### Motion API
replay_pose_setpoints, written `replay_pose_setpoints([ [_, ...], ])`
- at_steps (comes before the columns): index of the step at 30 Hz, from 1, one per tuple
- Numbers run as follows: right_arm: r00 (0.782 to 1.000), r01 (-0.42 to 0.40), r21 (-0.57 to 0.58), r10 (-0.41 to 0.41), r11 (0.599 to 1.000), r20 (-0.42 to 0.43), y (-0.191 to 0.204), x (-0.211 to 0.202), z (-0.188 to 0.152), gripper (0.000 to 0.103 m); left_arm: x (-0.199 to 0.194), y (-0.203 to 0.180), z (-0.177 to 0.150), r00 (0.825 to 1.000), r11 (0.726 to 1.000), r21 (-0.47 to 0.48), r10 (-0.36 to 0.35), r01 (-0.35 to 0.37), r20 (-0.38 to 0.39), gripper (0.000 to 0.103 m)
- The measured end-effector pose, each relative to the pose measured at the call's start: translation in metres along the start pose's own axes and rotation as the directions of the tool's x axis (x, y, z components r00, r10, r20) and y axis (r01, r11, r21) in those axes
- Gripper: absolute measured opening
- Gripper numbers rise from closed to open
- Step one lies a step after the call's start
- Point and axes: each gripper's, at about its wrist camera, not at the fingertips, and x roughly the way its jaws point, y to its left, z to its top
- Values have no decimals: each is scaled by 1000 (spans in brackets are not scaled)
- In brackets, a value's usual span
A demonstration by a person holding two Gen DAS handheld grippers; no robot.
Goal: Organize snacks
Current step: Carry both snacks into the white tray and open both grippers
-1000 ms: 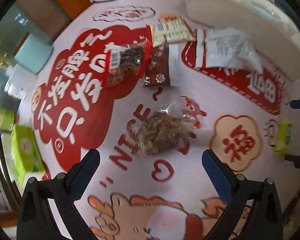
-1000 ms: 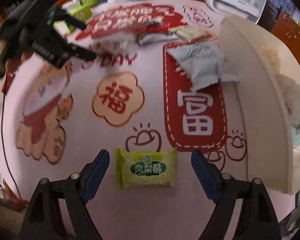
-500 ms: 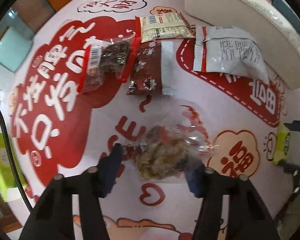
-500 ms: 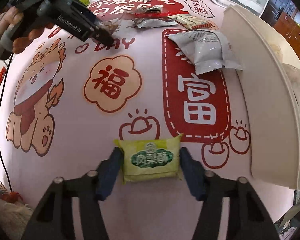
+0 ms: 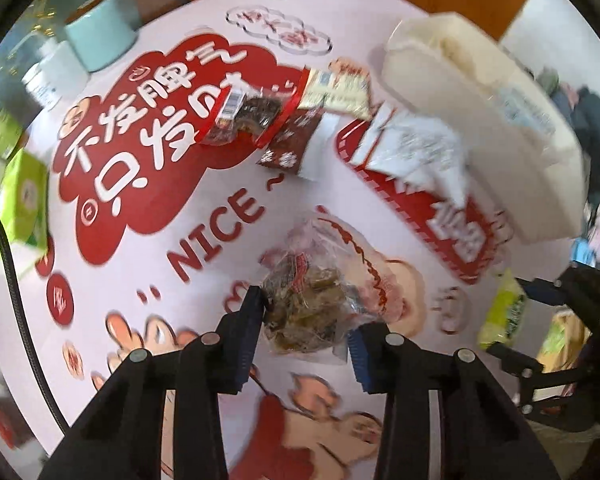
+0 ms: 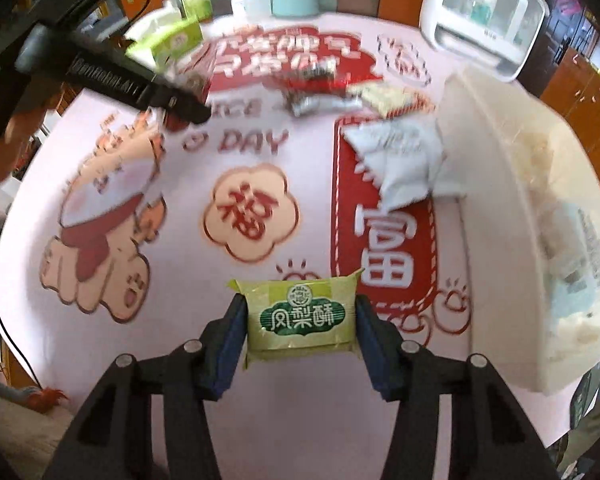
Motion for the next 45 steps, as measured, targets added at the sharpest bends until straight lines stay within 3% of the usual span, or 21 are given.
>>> replay_pose_setpoints([
  [5, 995, -18, 10, 17, 1000, 94, -15, -41, 8, 53, -43, -34, -11, 996, 998, -44, -32, 36, 82, 38],
  [10, 980, -37, 25, 31, 999, 195, -49, -84, 15, 53, -73, -83, -2, 986, 995, -84, -42, 56, 161, 38],
  [17, 951, -22, 33, 11, 999, 309, -115, -139, 18, 53, -112, -159, 38, 955, 989, -124, -44, 84, 295, 38],
  [22, 940, -4, 89, -27, 996, 341, -170, -158, 21, 53, -118, -206, 72, 936, 986, -134, -45, 98, 349, 38],
  [32, 931, 37, 201, -107, 979, 350, -257, -170, 39, 53, -100, -257, 124, 944, 983, -176, 18, 43, 329, 39],
  [45, 935, 21, 240, -104, 971, 339, -290, -156, 60, 54, -77, -266, 154, 954, 977, -213, 58, 6, 293, 39],
])
